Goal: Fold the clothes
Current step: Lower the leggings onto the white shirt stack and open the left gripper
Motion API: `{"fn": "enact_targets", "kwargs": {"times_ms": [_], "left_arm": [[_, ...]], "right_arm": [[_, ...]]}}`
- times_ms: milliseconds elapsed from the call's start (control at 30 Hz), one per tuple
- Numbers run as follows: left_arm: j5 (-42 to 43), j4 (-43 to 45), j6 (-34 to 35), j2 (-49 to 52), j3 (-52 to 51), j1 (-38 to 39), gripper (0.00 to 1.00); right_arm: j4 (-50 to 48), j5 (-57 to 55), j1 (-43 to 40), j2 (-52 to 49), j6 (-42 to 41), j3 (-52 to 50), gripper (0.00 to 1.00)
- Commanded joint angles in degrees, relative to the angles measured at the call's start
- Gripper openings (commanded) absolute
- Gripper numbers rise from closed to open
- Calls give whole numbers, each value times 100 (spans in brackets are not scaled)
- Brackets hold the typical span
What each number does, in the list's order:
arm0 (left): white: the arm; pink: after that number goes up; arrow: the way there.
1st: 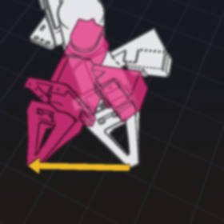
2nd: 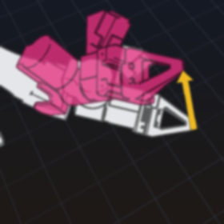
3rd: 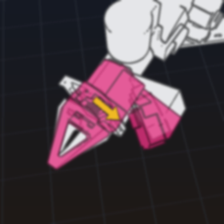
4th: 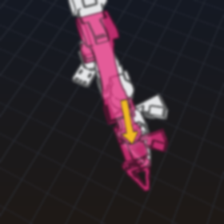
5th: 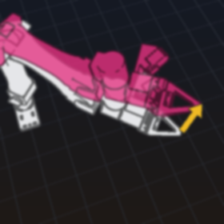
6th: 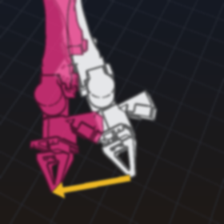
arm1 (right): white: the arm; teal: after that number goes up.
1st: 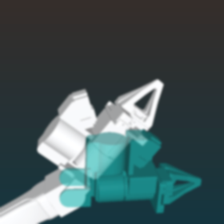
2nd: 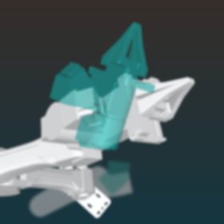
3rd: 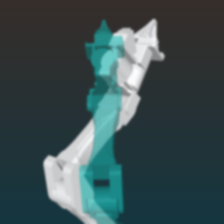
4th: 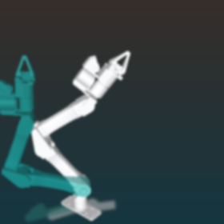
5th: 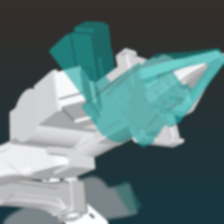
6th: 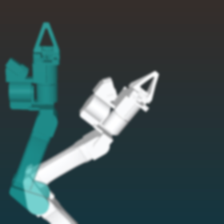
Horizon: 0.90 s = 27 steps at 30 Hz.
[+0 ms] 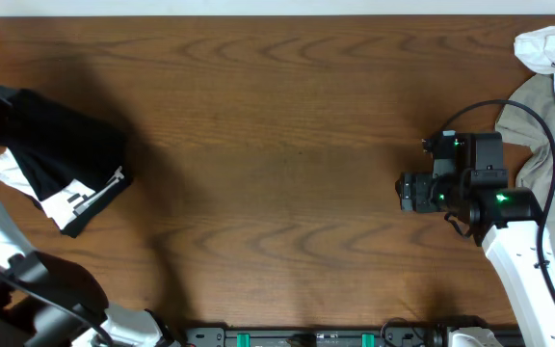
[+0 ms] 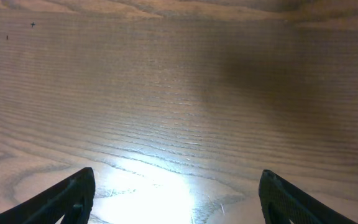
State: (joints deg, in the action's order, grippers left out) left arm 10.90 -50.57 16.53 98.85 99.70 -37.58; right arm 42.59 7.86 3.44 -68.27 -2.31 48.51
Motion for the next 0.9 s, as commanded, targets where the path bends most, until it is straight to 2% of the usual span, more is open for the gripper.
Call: {"fn": "enact_targets", "kwargs": {"times_ms": [0, 400, 433, 500, 533, 700, 867], "left_arm": [[-109, -44, 7, 127, -50, -74, 6], [-109, -254, 9, 382, -179, -339, 6], [-109, -275, 7, 382, -179, -354, 14], [-109, -380, 9, 382, -179, -389, 61], [-107, -452, 9, 382, -179, -409, 77], [-98, -573, 229, 358, -177, -496, 87], [72, -522, 267, 153, -175, -581, 84]], "right_arm": [[9, -44, -48, -31, 90, 55, 82], [9, -127, -48, -31, 87, 55, 82], [9, -127, -48, -31, 87, 55, 83], [9, -127, -48, -31, 87, 55, 83], [11, -127, -48, -31, 87, 55, 83], [17, -127, -48, -31, 87, 55, 83], [28, -146, -48, -31, 87, 55, 83]]}}
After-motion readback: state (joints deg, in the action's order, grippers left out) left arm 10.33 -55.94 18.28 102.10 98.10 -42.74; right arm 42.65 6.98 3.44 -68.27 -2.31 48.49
